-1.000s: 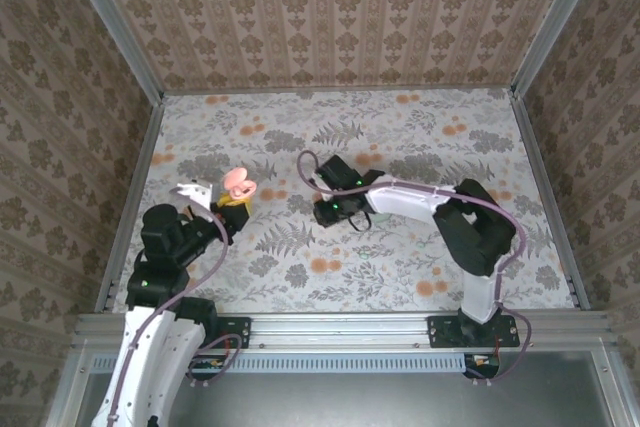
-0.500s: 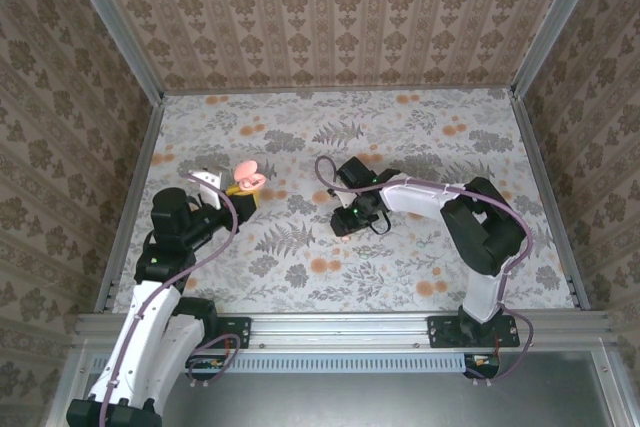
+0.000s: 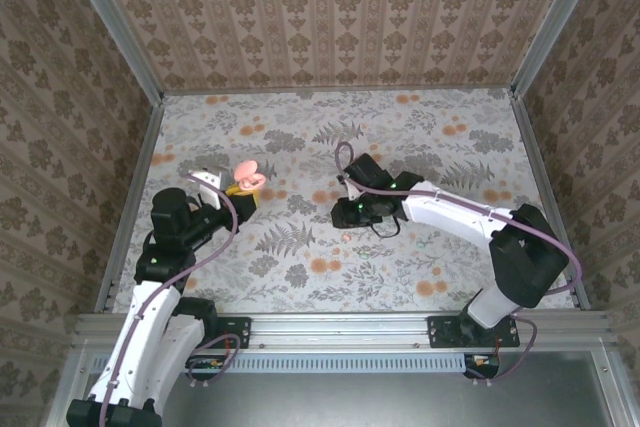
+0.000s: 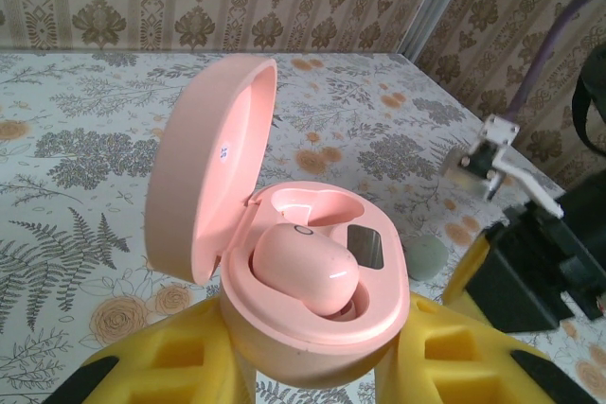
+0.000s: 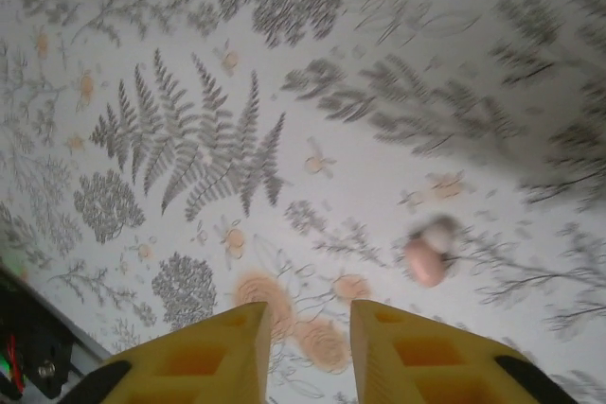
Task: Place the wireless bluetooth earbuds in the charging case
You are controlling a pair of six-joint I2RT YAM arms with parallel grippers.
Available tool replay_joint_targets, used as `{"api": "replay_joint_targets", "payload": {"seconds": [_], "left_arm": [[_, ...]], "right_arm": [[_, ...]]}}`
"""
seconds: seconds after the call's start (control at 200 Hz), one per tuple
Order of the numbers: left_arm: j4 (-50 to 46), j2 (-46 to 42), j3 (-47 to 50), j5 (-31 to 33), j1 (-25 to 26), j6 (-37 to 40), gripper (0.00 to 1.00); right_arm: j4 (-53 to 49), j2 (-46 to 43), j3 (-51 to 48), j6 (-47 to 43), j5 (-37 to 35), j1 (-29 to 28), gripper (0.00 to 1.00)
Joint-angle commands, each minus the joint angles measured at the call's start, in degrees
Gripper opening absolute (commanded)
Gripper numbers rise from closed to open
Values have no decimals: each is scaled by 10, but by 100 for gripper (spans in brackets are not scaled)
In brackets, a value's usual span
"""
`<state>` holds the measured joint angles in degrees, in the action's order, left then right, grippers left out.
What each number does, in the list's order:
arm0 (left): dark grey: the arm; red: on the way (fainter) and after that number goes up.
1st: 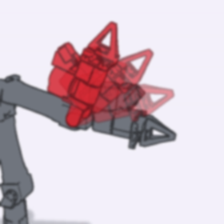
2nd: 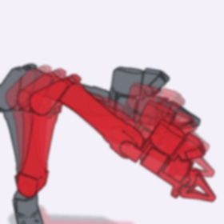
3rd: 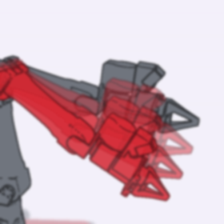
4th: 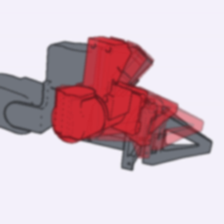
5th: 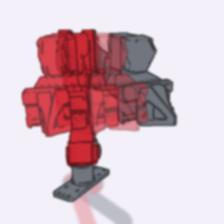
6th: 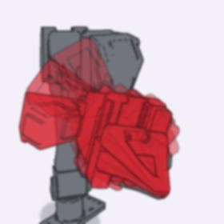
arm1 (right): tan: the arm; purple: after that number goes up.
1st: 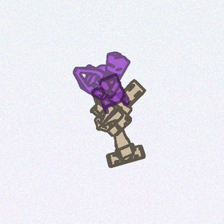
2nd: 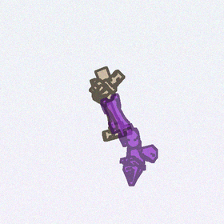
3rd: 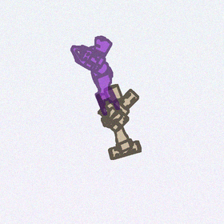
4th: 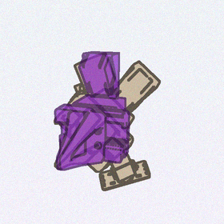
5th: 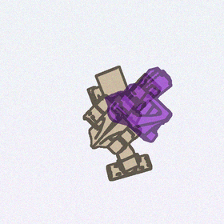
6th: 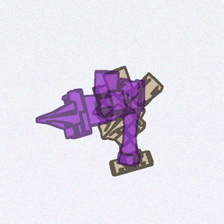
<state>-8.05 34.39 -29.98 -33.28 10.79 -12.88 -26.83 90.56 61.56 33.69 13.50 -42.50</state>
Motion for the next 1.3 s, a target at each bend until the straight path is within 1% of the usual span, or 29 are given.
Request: {"api": "replay_joint_targets", "payload": {"seconds": [0.0, 0.075, 0.12, 0.26, 0.345, 0.65, 0.815, 0.98, 1.175, 1.295], "left_arm": [[21, 0, 3, -13, -3, 4, 0], [20, 0, 1, -16, -3, 3, 0], [15, 0, -1, -17, -2, 4, 0], [-3, -4, -2, -21, -2, 5, 0], [2, -10, 6, -21, -1, -2, 0], [28, 6, 12, -11, 14, -17, 0], [33, 16, 9, -1, 28, -15, 0], [33, 17, 8, 6, 36, -14, 0], [30, 18, 6, 8, 37, -11, 0], [25, 17, 4, 8, 37, -7, 0]], "right_arm": [[20, 31, -14, 66, -19, -30, 23], [23, 59, -10, 66, -21, -41, 20], [15, 78, -5, 59, -35, -50, 18], [-13, 110, 6, 49, -73, -54, 16], [-31, 120, 9, 46, -98, -46, 15], [-54, 124, -11, 35, -124, -8, 14], [-41, 125, -11, 37, -111, 23, 14], [-41, 143, 21, 27, -109, 42, 14], [-44, 165, 58, 18, -104, 53, 14], [-47, 151, 63, 18, -105, 53, 13]]}}
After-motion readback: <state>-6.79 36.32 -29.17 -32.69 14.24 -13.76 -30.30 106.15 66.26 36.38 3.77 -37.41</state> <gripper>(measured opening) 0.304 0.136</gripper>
